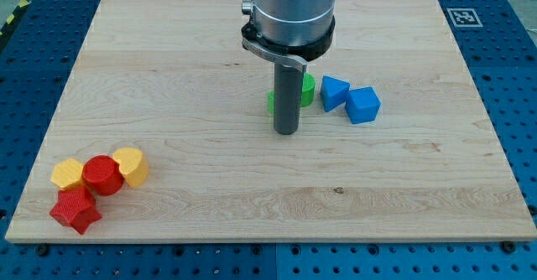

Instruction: Push the green star left to the green circle

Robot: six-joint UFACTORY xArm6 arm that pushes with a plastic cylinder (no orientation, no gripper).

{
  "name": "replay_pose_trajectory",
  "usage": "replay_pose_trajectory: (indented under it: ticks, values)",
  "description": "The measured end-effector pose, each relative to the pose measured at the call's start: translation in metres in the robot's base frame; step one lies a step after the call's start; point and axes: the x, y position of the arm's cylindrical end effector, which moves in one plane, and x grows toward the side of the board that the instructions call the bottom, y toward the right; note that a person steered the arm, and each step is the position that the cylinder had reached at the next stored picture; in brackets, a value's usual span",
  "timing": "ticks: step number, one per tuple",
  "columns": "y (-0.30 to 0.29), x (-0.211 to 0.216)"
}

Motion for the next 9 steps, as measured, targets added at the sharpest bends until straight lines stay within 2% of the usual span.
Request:
replay_pose_trajectory:
  ticks: [2, 5, 9]
  values:
    - [-0.001, -0.001]
    - [0.02, 0.039]
    - [0.049, 0.04]
